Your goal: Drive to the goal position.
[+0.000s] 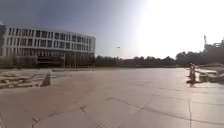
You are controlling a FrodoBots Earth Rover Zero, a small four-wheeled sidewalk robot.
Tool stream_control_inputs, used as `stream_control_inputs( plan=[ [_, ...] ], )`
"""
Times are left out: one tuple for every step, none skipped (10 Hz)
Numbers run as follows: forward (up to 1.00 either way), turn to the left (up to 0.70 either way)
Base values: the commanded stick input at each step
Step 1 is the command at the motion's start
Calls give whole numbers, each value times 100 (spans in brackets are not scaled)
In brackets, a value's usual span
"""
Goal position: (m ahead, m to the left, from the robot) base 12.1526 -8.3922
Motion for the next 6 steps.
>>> stream_control_inputs(
  plan=[
    [70,-8],
    [70,-23],
    [70,-33],
    [70,-33],
    [70,-32],
    [70,-28]
  ],
)
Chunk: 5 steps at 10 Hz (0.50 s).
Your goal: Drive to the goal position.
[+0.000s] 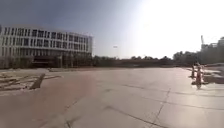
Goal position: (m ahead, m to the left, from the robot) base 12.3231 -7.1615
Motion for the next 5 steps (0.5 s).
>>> stream_control_inputs(
  plan=[
    [70,-26],
    [70,-17],
    [70,-8],
    [70,-2],
    [70,0]
  ],
)
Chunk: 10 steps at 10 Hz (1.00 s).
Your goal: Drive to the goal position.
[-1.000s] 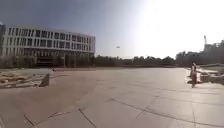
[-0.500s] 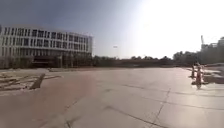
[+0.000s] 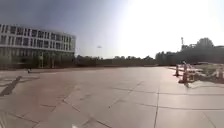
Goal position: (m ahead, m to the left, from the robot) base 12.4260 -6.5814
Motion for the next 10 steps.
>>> stream_control_inputs(
  plan=[
    [70,0],
    [70,0],
    [70,0],
    [70,0],
    [70,0],
    [70,0],
    [70,0],
    [70,-8],
    [70,-35],
    [70,-35]
  ],
)
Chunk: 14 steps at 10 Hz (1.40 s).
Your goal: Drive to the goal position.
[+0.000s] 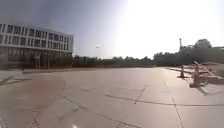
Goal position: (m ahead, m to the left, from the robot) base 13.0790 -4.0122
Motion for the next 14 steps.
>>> stream_control_inputs(
  plan=[
    [70,-35],
    [70,-35],
    [70,-35],
    [70,-32],
    [70,-25],
    [70,-18],
    [70,-10],
    [70,-2],
    [70,0],
    [70,0],
    [70,0],
    [70,0],
    [70,0],
    [70,0]
  ],
)
